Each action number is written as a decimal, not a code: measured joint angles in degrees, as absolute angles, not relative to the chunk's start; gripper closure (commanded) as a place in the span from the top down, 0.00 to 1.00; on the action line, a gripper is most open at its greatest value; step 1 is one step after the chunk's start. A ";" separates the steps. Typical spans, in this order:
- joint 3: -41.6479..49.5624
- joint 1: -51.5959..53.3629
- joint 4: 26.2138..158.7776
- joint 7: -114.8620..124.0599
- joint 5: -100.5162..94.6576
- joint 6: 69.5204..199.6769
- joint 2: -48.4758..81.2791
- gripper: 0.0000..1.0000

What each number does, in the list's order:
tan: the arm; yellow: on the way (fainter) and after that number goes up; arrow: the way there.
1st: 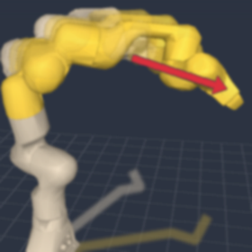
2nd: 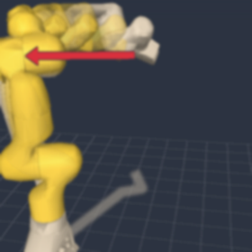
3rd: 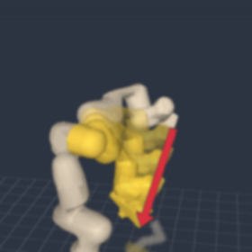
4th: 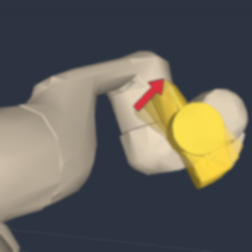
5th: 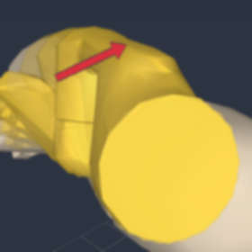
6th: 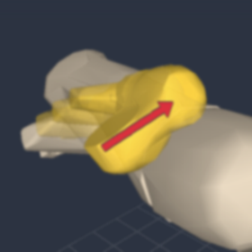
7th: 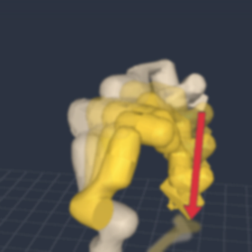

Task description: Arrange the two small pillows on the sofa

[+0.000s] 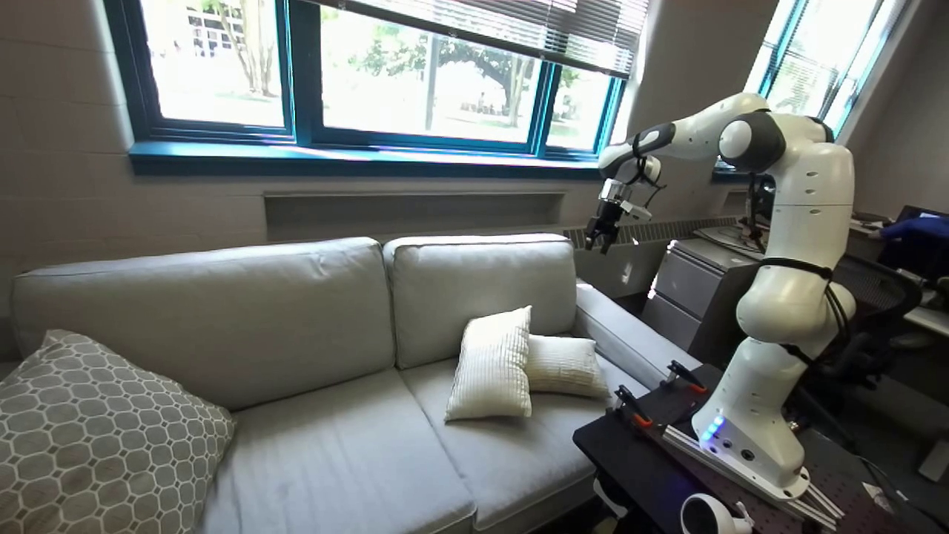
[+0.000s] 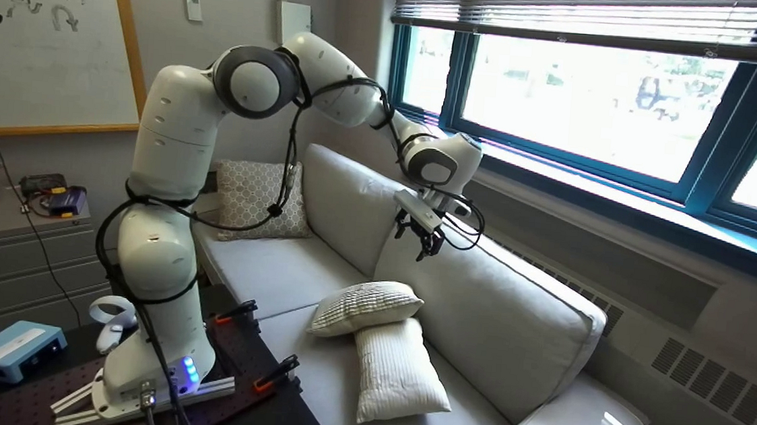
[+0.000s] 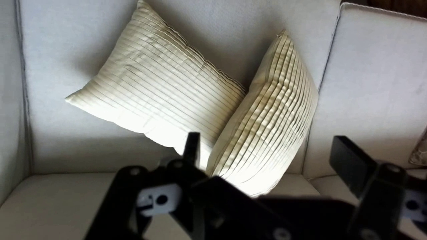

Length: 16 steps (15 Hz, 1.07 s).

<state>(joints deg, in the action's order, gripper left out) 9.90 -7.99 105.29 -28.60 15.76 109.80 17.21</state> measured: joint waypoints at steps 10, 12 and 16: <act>5.01 -9.04 103.38 -30.38 6.50 120.25 25.14 1.00; 3.35 -10.16 98.98 -32.32 6.67 120.28 30.84 1.00; 0.06 -13.15 87.84 -34.87 7.10 117.47 43.13 1.00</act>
<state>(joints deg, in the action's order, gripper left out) 0.06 -13.15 87.84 -34.87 7.10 117.47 43.13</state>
